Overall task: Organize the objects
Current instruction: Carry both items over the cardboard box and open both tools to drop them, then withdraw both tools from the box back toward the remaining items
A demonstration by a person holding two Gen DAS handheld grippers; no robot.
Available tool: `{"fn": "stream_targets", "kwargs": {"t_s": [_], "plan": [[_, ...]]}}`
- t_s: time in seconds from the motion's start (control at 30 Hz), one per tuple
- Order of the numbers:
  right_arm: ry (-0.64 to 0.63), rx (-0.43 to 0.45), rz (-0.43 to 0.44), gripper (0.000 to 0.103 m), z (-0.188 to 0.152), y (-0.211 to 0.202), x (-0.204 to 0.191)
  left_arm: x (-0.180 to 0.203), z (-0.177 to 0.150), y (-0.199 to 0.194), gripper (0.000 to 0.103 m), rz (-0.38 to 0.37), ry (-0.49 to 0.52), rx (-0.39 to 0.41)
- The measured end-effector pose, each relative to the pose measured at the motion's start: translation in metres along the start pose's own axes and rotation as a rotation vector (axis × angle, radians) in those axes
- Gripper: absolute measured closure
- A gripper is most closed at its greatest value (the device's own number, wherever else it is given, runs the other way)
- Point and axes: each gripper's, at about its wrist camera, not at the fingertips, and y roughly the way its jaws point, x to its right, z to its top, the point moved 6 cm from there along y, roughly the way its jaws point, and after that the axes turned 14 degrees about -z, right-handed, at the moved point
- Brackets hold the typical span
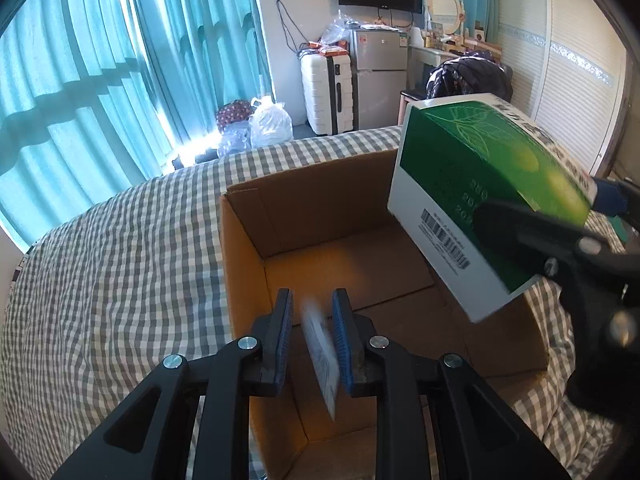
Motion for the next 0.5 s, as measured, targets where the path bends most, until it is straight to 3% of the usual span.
{"fn": "stream_targets", "kwargs": {"t_s": [0.03, 0.07, 0.1, 0.13, 0.43, 0.5], "plan": [[0.005, 0.006, 0.001, 0.023, 0.001, -0.003, 0.001, 0.001, 0.001, -0.001, 0.074, -0.003, 0.0, 0.001], [0.012, 0.023, 0.007, 0.02, 0.004, -0.009, 0.001, 0.001, 0.001, -0.005, 0.057, -0.004, 0.001, 0.004], [0.02, 0.033, 0.004, 0.017, 0.007, -0.014, 0.002, -0.001, 0.001, -0.01, 0.034, -0.001, 0.001, 0.008], [0.029, 0.041, -0.005, 0.012, 0.01, -0.019, 0.003, -0.001, 0.002, -0.016, 0.026, 0.006, 0.0, 0.019], [0.054, 0.138, -0.044, 0.009, 0.031, -0.108, 0.013, -0.01, 0.011, -0.097, 0.02, 0.038, -0.034, 0.114], [0.056, 0.155, -0.051, 0.006, 0.033, -0.132, 0.014, -0.013, 0.012, -0.122, 0.012, 0.048, -0.036, 0.143]]}}
